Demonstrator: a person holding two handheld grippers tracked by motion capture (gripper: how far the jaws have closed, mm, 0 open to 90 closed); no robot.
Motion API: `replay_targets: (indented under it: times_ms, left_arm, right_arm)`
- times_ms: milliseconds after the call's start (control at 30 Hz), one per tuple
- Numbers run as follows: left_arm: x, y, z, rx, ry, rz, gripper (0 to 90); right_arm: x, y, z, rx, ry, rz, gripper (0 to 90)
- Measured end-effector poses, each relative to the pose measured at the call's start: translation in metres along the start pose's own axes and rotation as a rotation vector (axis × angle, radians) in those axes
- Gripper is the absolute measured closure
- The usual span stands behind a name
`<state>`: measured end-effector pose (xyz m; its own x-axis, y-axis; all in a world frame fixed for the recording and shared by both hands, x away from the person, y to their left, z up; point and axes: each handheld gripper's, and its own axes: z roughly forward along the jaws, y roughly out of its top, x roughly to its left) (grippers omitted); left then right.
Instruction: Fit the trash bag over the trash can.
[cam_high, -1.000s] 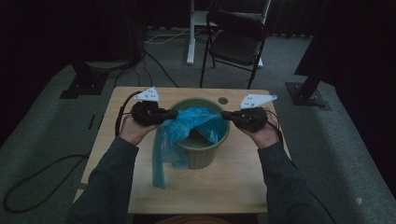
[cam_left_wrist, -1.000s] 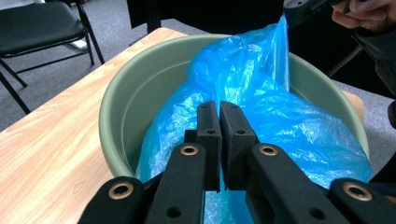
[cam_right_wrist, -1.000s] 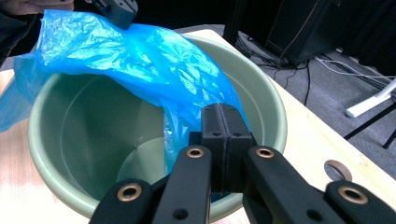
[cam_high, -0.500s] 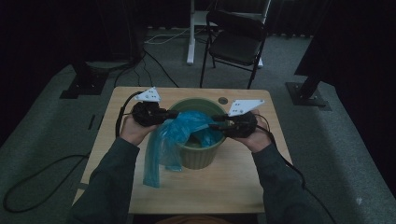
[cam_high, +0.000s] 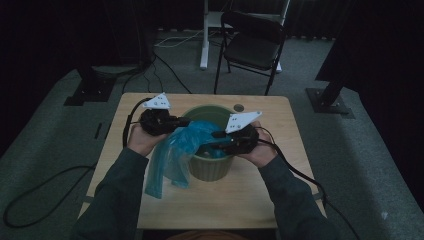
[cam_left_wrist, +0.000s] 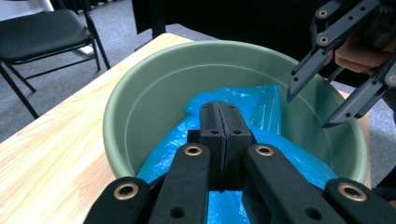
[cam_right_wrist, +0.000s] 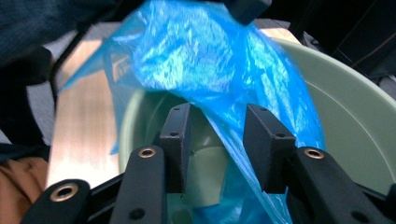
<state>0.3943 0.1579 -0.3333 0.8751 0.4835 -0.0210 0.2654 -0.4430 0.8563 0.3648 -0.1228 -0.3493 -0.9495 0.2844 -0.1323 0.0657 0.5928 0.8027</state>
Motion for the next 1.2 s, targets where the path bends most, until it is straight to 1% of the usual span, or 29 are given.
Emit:
replay_targets:
  times_ms: [67, 100, 133, 167, 200, 267, 333, 367, 400, 467, 500, 533, 567, 633, 667, 700, 800, 833, 867, 933, 967, 1033, 1100, 1167, 1200]
  left_arm:
    - [0.001, -0.001, -0.001, -0.002, 0.004, -0.003, 89.6]
    - [0.001, -0.001, -0.001, -0.002, 0.004, -0.003, 89.6]
    - [0.001, -0.001, -0.002, -0.007, 0.004, -0.005, 89.6]
    - [0.001, -0.001, -0.002, -0.01, 0.002, -0.007, 89.6]
    - [0.001, 0.0, -0.002, -0.012, 0.003, -0.007, 89.7]
    - [0.001, 0.0, -0.002, -0.014, 0.003, -0.007, 89.7]
    - [0.001, 0.0, -0.001, -0.013, 0.003, -0.009, 89.8]
    - [0.0, 0.0, -0.001, -0.013, 0.003, -0.009, 89.8]
    - [0.0, 0.0, -0.001, -0.014, 0.004, -0.009, 89.8]
    - [0.0, 0.0, -0.002, -0.013, 0.012, -0.007, 89.9]
    - [0.0, 0.0, -0.002, -0.013, 0.012, -0.007, 89.9]
    - [0.001, 0.0, -0.003, -0.007, 0.02, -0.009, 89.9]
    - [0.002, -0.001, -0.003, -0.005, 0.026, -0.009, 89.9]
    - [0.003, -0.002, -0.005, -0.004, 0.034, -0.015, 89.9]
    - [0.003, -0.002, -0.005, -0.004, 0.034, -0.015, 89.9]
    - [0.005, -0.003, -0.006, -0.002, 0.042, -0.017, 89.9]
    - [0.006, -0.005, -0.008, -0.001, 0.046, -0.023, 90.0]
    - [0.008, -0.006, -0.008, 0.003, 0.056, -0.026, 89.9]
    - [0.008, -0.006, -0.008, 0.003, 0.056, -0.026, 89.9]
    - [0.011, -0.009, -0.009, 0.006, 0.063, -0.039, 89.9]
    - [0.011, -0.01, -0.009, 0.005, 0.063, -0.04, 89.9]
    - [0.012, -0.011, -0.009, 0.001, 0.063, -0.05, 89.9]
    - [0.011, -0.011, -0.01, -0.009, 0.054, -0.05, 89.9]
    - [0.009, -0.01, -0.011, -0.015, 0.052, -0.045, 89.5]
    - [0.004, -0.007, -0.013, -0.03, 0.039, -0.032, 87.4]
  right_arm:
    - [0.0, 0.0, 0.004, 0.029, -0.021, -0.016, 59.6]
    - [0.0, 0.0, 0.004, 0.029, -0.021, -0.016, 59.6]
    - [0.0, 0.0, 0.006, 0.049, -0.037, -0.028, 59.1]
    - [0.001, 0.001, 0.009, 0.071, -0.054, -0.05, 58.9]
    - [0.001, 0.001, 0.011, 0.08, -0.058, -0.058, 58.8]
    - [0.002, 0.002, 0.014, 0.11, -0.084, -0.086, 58.8]
    - [0.004, 0.004, 0.019, 0.147, -0.111, -0.123, 59.7]
    - [0.005, 0.004, 0.021, 0.152, -0.116, -0.129, 60.9]
    - [0.005, 0.004, 0.023, 0.166, -0.128, -0.143, 63.3]
    - [0.006, 0.004, 0.026, 0.191, -0.134, -0.15, 76.9]
    - [0.006, 0.004, 0.026, 0.191, -0.134, -0.15, 76.9]
    - [0.005, 0.004, 0.025, 0.188, -0.146, -0.15, 89.9]
    - [0.005, 0.004, 0.024, 0.182, -0.149, -0.149, 90.0]
    - [0.003, 0.004, 0.017, 0.165, -0.164, -0.138, 90.0]
    - [0.003, 0.004, 0.017, 0.165, -0.164, -0.138, 90.0]
    - [-0.001, 0.003, 0.008, 0.138, -0.163, -0.106, 90.0]
    - [-0.011, -0.002, -0.008, 0.086, -0.164, -0.047, 90.0]
    - [-0.015, -0.004, -0.014, 0.065, -0.164, -0.023, 90.0]
    - [-0.015, -0.004, -0.014, 0.065, -0.164, -0.023, 90.0]
    - [-0.021, -0.009, -0.025, 0.035, -0.18, 0.013, 90.0]
    - [-0.026, -0.014, -0.034, 0.014, -0.187, 0.043, 90.0]
    - [-0.03, -0.018, -0.04, -0.001, -0.184, 0.068, 90.0]
    - [-0.033, -0.022, -0.045, -0.014, -0.179, 0.088, 90.0]
    - [-0.034, -0.024, -0.047, -0.015, -0.18, 0.096, 90.0]
    - [-0.034, -0.025, -0.047, -0.012, -0.179, 0.096, 90.0]
